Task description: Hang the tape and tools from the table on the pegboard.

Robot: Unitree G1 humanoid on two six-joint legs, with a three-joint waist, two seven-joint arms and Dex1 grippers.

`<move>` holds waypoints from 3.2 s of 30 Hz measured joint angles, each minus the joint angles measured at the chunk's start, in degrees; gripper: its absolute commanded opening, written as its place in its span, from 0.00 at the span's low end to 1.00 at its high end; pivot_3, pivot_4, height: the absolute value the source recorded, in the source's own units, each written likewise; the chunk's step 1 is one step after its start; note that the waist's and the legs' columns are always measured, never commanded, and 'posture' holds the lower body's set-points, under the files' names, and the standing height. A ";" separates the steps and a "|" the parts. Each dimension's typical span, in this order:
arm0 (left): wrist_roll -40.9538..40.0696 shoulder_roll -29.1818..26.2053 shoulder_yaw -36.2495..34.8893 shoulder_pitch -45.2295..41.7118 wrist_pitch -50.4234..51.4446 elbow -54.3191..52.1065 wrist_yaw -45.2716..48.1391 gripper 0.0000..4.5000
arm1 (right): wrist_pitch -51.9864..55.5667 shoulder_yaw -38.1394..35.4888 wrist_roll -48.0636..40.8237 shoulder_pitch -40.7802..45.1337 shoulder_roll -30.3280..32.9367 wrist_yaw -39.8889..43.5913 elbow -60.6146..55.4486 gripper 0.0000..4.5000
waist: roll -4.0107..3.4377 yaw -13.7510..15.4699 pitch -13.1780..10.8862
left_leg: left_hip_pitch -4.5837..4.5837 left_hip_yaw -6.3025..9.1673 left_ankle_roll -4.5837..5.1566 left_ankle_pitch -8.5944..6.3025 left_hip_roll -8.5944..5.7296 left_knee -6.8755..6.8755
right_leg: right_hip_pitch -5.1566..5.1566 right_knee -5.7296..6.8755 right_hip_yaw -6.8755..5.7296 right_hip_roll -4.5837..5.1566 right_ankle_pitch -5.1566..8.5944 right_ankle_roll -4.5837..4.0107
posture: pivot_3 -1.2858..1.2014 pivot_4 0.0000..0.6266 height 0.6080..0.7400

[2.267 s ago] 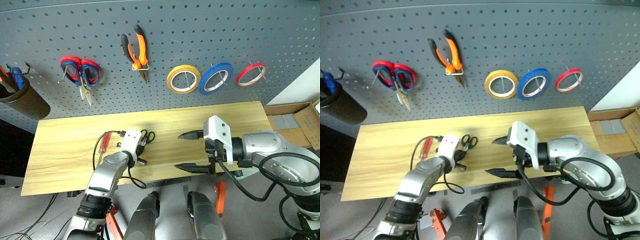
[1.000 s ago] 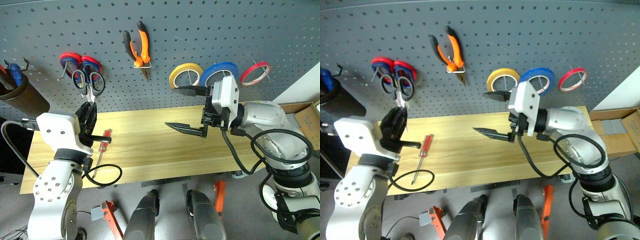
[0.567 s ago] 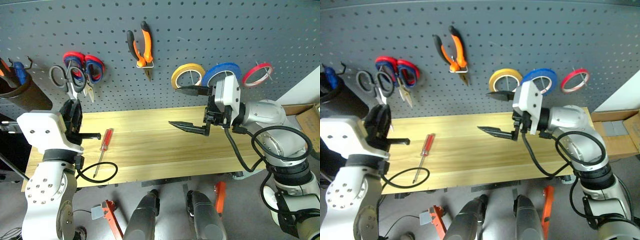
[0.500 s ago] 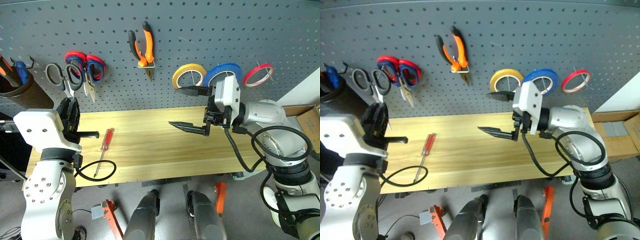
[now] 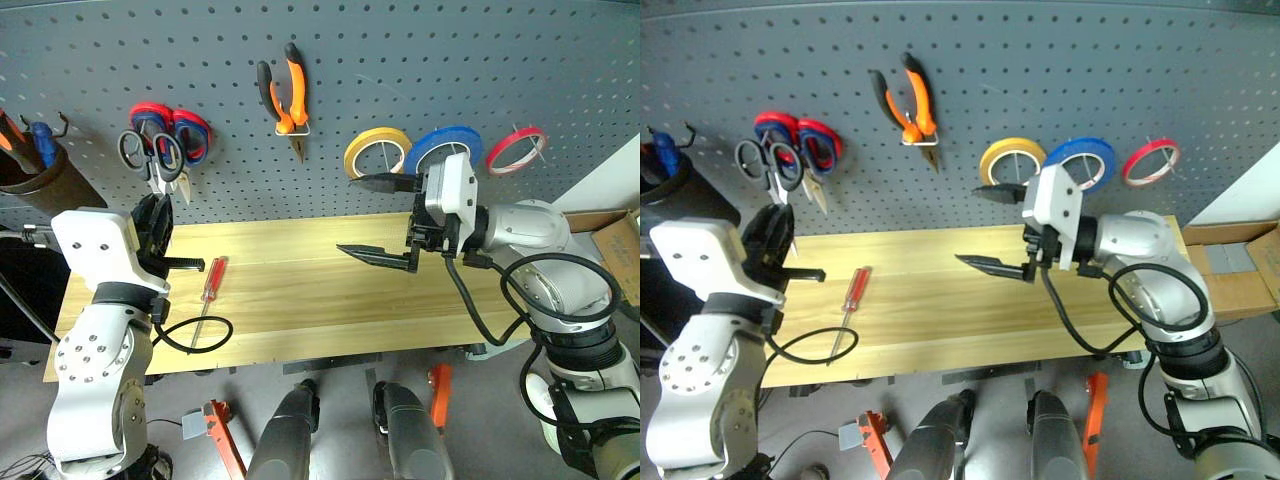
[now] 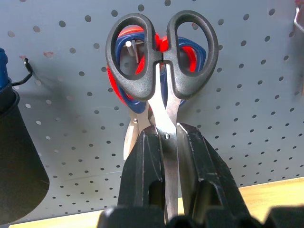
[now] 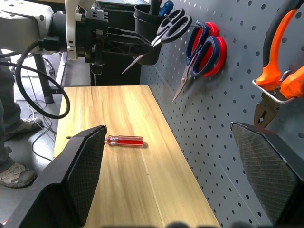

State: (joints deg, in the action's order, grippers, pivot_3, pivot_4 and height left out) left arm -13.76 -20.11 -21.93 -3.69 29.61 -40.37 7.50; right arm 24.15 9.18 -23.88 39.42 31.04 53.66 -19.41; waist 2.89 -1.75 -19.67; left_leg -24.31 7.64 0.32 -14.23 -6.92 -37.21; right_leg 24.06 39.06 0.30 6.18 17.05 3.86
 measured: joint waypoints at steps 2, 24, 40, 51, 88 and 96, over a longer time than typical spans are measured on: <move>0.18 0.04 0.61 0.01 -0.17 0.85 0.22 0.02 | 0.00 0.11 0.09 0.00 0.00 0.01 0.00 1.00 | 0.00 -0.01 0.00 | 0.00 0.00 0.00 0.00 0.00 -0.02 | 0.00 0.00 0.00 0.00 -0.02 0.00 | 0.50 0.48 1.00; 3.46 -0.47 1.41 2.93 -3.68 5.54 -0.44 0.92 | -0.01 0.46 0.16 -0.68 -1.44 -1.31 -0.88 1.00 | -0.04 -0.23 0.02 | -0.10 -0.17 -0.15 -0.08 0.63 -0.74 | 0.01 0.04 -0.96 -0.01 -0.63 -0.35 | 0.49 0.49 1.00; 4.37 -12.60 4.55 -3.49 15.92 26.91 7.46 0.98 | 23.99 1.79 -2.43 -1.94 -0.67 -10.90 -4.46 1.00 | -0.05 -0.18 0.02 | -0.11 -0.10 -0.21 -0.04 0.64 -0.75 | 0.05 0.09 -0.98 -0.03 -0.67 -0.40 | 0.48 0.53 1.00; 2.57 -14.58 9.28 -11.68 23.77 41.35 13.18 0.98 | 28.03 6.42 -2.13 -1.09 -3.95 -14.05 -6.98 1.00 | -0.06 -0.71 0.01 | -0.11 -0.09 -0.21 -0.04 0.65 -0.73 | 0.07 0.13 -1.01 -0.02 -0.67 -0.39 | 0.47 0.56 1.00; 9.44 -9.96 -4.03 8.90 -17.07 25.72 2.83 0.18 | 12.21 7.51 -2.06 0.32 -3.00 -4.68 -7.81 1.00 | -0.07 -2.43 0.00 | -0.11 -0.13 -0.20 -0.05 0.67 -0.68 | 0.07 -0.01 -0.97 0.00 -0.69 -0.39 | 0.49 0.54 1.00; 11.43 -8.91 -7.86 5.36 -18.46 15.89 -2.10 0.18 | 9.87 4.62 -6.18 3.33 -3.23 2.41 -3.83 1.00 | -0.05 -0.76 0.01 | -0.11 -0.05 -0.20 -0.05 0.69 -0.73 | 0.04 0.00 -1.10 -0.02 -0.72 -0.43 | 0.50 0.51 1.00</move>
State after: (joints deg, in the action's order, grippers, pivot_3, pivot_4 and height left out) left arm -2.32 -29.02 -29.78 1.67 11.15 -24.48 5.40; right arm 34.02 13.80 -30.06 42.75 27.81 56.07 -23.24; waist 2.84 -2.50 -19.66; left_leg -24.43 7.59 0.11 -14.27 -6.23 -37.94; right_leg 24.10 39.07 -0.80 6.16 16.34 3.43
